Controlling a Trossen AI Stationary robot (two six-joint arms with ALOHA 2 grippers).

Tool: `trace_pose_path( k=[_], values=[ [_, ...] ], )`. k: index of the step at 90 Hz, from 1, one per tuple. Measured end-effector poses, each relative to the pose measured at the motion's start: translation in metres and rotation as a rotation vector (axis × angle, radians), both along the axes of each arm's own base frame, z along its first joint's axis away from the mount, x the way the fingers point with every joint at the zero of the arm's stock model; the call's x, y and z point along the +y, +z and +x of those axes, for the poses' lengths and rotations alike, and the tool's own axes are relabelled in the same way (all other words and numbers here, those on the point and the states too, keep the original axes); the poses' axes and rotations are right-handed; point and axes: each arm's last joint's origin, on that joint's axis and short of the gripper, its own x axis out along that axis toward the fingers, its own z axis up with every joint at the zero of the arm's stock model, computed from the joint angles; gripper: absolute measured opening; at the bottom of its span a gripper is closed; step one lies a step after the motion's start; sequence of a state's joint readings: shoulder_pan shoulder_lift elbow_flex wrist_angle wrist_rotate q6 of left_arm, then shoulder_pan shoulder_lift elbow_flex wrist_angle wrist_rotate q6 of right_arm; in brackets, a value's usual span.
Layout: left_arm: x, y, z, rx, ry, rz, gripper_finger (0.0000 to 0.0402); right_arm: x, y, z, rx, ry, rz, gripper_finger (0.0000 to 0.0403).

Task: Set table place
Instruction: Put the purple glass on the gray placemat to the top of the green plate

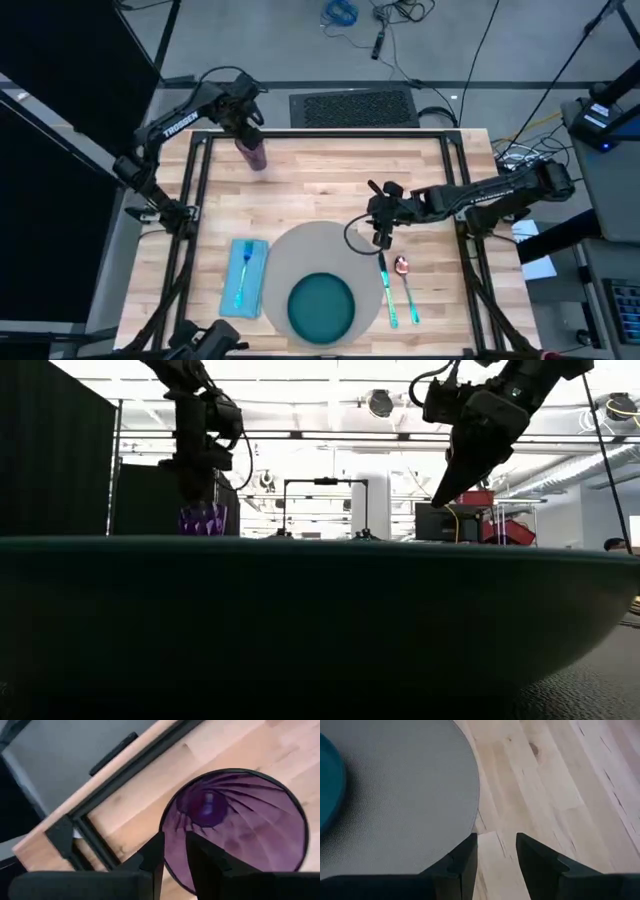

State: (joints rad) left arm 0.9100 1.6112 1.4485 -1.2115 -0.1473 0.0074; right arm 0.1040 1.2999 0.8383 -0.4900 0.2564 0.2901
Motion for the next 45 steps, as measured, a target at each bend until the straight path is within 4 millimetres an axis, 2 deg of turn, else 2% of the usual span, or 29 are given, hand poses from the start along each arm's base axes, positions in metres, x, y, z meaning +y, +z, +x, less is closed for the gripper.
trace_pose_path(
  k=[21, 45],
  values=[
    [0.003, -0.006, 0.002, 0.032, -0.023, -0.012, 0.0064, 0.0, 0.0, 0.0, 0.002, 0.007, -0.005, 0.0121],
    [-0.006, -0.004, 0.011, 0.026, -0.075, -0.003, 0.0064, 0.0, 0.0, 0.0, 0.004, 0.02, -0.015, 0.0121]
  ],
)
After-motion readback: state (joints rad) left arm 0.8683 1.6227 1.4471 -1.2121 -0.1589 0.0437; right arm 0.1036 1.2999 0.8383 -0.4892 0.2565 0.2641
